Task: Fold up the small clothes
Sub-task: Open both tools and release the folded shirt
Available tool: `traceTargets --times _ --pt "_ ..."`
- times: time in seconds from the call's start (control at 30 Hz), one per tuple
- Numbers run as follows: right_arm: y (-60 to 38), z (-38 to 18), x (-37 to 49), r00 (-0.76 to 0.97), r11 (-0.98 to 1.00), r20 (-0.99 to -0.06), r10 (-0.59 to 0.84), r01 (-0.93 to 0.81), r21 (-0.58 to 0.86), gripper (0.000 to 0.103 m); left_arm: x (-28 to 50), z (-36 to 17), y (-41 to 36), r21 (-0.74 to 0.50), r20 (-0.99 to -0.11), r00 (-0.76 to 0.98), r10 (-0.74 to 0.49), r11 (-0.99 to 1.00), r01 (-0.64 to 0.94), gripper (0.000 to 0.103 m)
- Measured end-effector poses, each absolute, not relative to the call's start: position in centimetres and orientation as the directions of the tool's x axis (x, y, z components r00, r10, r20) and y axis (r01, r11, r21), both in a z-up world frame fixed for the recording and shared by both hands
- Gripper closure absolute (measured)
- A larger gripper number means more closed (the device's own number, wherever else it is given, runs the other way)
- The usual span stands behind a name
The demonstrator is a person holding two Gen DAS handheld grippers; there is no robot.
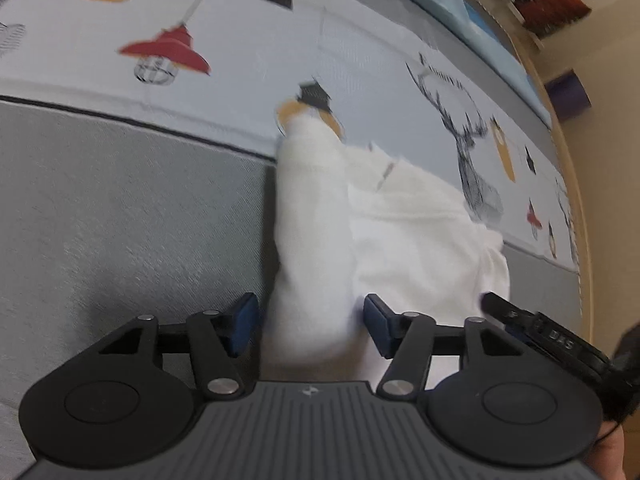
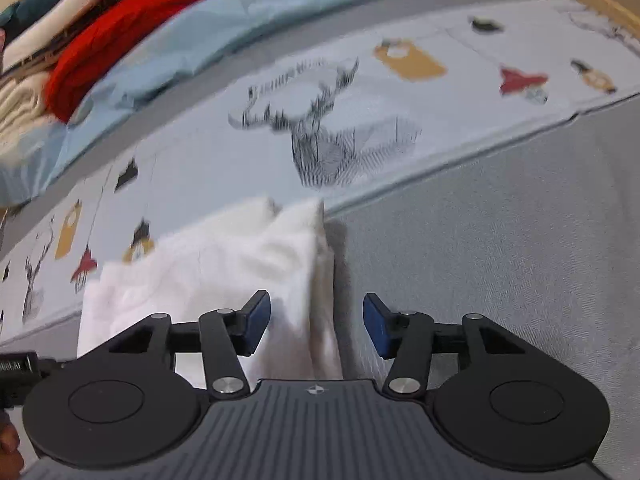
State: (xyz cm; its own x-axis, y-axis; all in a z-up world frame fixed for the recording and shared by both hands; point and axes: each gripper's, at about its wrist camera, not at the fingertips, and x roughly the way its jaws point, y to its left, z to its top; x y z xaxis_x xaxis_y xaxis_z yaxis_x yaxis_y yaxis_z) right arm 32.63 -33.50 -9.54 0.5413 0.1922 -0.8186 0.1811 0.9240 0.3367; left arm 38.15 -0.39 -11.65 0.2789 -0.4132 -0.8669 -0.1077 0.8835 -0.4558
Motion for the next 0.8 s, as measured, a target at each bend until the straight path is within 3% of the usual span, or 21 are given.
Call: traceTargets --times 0.2,0.3,0.4,0.57,0.8 --pt "-33.5 -10.8 32.7 0.488 0.917 -0.844 0.222 0.188 0.351 0.042 38.2 -12.9 -1.5 -0.436 -0.876 0.262 -0.405 0.897 -0.073 0.037" --pt "-33.3 -11.2 32.9 0.478 0.906 -0.842 0.250 0.191 0.377 0.043 38.3 -12.9 -1.8 -0.428 -0.874 0.275 -0.400 0.902 -0.049 0.047" --pt "-33.0 -11.3 33.1 0.474 0.897 -0.832 0.287 0.172 0.407 0.056 38.2 -12.6 -1.9 -0.424 -0.871 0.285 -0.401 0.905 -0.022 0.059" --pt "-32.1 -11.3 33.4 0.477 0.895 -0.825 0.303 0.156 0.419 0.070 38.1 -11.8 -1.7 -0.409 -0.866 0.314 -0.390 0.912 0.006 0.065" --pt "-30.5 -10.8 33.8 0.531 0.883 -0.784 0.321 0.132 0.451 0.076 38.2 -9.8 0.7 -0.404 -0.826 0.441 -0.350 0.914 -0.031 0.066"
